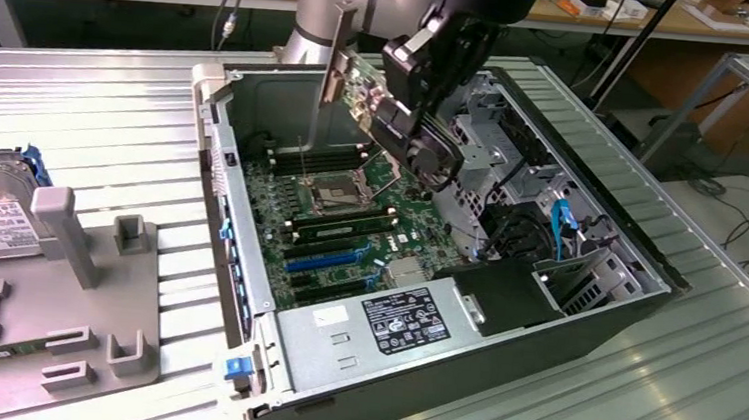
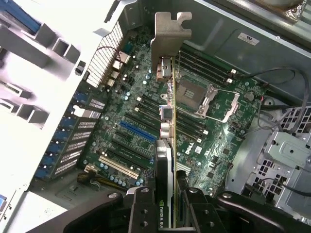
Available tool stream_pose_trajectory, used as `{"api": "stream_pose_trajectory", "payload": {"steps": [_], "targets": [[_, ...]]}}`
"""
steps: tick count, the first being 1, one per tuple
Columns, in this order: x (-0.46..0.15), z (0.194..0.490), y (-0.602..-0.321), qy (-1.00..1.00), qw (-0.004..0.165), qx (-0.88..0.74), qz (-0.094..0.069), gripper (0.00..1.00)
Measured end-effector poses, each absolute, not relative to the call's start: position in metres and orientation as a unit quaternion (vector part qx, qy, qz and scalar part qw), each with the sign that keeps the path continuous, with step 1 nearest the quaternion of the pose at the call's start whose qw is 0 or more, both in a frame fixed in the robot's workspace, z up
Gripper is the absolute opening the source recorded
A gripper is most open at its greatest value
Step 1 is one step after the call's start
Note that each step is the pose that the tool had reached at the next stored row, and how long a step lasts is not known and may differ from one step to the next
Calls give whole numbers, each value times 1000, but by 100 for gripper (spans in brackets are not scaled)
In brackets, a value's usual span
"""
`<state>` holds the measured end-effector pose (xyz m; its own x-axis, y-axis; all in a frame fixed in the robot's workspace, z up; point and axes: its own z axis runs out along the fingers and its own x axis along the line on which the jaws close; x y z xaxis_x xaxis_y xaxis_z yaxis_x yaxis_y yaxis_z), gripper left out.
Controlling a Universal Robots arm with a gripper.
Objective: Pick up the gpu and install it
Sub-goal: 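Insert the gpu into the slot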
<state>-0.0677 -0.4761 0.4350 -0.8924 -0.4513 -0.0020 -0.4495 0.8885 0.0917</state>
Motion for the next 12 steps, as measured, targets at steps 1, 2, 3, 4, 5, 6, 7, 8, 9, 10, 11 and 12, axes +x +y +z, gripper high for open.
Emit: {"api": "stream_pose_trajectory", "payload": {"steps": [1, 2, 3, 4, 5, 6, 7, 8, 9, 10, 11, 12], "targets": [[-68, 435, -476, -971, 10, 236, -45, 27], [-68, 435, -476, -968, 10, 245, -45, 27], [-68, 435, -476, -967, 11, 251, -45, 27], [-68, 435, -476, -966, 11, 256, -45, 27], [-68, 435, -476, -963, 11, 267, -44, 27], [-68, 435, -476, -961, 12, 274, -44, 27], [-68, 435, -476, -960, 12, 278, -44, 27], [-68, 435, -476, -959, 12, 281, -44, 27], [-67, 435, -476, -957, 12, 285, -44, 27], [-67, 435, -476, -956, 12, 289, -44, 27], [-67, 435, -476, -955, 13, 293, -44, 27], [-67, 435, -476, -954, 13, 297, -44, 27]]}}
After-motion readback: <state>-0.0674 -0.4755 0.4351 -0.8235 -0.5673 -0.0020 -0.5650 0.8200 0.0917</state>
